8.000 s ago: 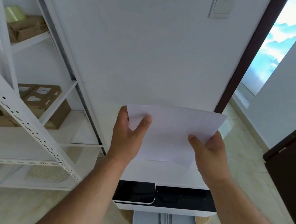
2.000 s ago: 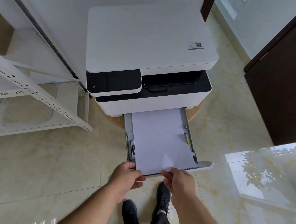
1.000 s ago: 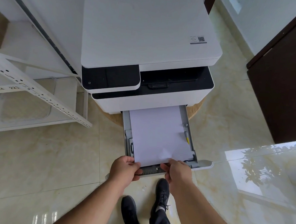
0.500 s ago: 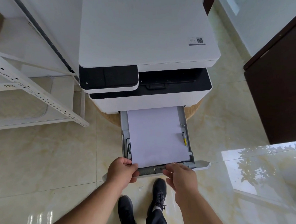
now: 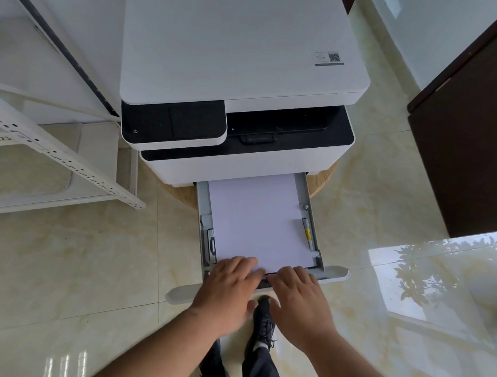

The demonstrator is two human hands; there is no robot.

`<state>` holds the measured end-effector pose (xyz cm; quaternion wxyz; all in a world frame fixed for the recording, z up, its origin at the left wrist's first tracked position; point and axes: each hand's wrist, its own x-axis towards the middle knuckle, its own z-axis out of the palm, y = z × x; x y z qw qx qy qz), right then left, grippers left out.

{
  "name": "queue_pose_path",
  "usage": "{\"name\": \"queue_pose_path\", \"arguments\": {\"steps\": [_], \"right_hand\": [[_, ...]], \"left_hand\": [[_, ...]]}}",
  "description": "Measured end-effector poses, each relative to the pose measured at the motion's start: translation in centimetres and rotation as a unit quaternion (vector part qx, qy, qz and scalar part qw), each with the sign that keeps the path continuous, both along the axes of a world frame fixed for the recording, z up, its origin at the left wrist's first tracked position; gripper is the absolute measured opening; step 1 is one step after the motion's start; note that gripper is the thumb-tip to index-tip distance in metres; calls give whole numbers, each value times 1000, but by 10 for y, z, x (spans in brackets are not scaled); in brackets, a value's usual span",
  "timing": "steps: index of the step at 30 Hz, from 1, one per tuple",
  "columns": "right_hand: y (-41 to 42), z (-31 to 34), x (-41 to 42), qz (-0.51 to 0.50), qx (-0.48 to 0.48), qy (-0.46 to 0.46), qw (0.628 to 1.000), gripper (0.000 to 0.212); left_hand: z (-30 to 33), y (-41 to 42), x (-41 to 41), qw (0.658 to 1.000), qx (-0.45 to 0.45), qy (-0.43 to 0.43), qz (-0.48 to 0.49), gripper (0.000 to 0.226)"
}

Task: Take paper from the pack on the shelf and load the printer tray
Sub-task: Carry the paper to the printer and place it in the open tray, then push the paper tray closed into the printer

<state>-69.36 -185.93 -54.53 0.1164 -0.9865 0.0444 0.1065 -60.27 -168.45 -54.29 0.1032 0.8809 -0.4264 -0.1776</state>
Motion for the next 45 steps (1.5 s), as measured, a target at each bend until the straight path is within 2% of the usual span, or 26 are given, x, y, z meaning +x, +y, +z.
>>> {"name": "queue_pose_path", "arguments": {"steps": [3, 6, 12, 21, 35, 38, 45], "right_hand": [[0, -9, 1, -1, -18, -33, 999, 39], [2, -14, 1, 3, -21, -60, 998, 29], [5, -21, -3, -7, -10, -76, 997, 20], [3, -18, -2, -16, 4, 3, 1000, 25], [-2, -13, 2, -8, -10, 25, 1000, 28], [-2, -11, 2, -7, -12, 23, 1000, 30], [-6, -11, -5, -25, -10, -27, 999, 42]], "left_hand": [[-3, -7, 0, 999, 26, -16, -12, 63], [-5, -8, 1, 999, 34, -22, -11, 57], [-8, -12, 2, 998, 65, -11, -7, 49], [0, -18, 1, 991, 131, -6, -20, 27], [16, 6, 1, 970, 230, -74, 25, 43], [17, 11, 0, 974, 213, -62, 45, 41], [14, 48, -9, 988, 89, -56, 113, 43]]}}
